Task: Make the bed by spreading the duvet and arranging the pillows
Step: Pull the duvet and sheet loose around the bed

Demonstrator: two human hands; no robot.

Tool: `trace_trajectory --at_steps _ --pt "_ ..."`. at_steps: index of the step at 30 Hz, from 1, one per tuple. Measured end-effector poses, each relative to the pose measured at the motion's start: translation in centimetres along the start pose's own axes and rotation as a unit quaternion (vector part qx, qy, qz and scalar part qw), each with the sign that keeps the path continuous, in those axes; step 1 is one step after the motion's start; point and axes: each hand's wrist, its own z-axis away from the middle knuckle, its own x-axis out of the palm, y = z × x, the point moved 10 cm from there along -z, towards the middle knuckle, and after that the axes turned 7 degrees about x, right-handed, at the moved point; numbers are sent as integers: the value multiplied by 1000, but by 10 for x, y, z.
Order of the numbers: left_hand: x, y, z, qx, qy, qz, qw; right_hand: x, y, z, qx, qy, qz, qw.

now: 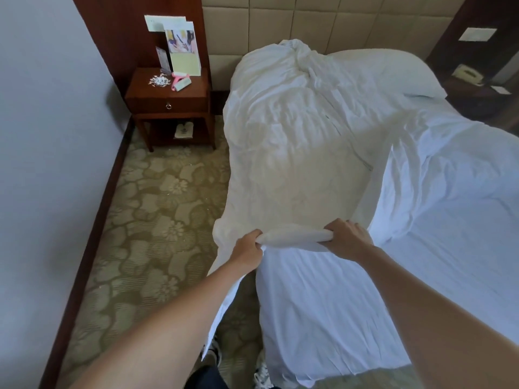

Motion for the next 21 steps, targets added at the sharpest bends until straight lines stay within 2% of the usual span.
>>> trace_trajectory --at_steps 5,9,13,17,21 --pt "55 2 47 1 -73 -19 997 12 46 45 -6 16 -6 1000" --pt "81 -2 87 6 -129 -84 988 25 74 77 -7 19 -7 1000" --pt "85 -13 123 -10 -118 -140 983 36 75 111 -20 31 16 999" --pt "85 -8 161 13 -61 -188 980 49 81 149 -17 63 46 997" --pt "93 2 205 34 -37 -214 975 65 92 181 -9 48 70 996"
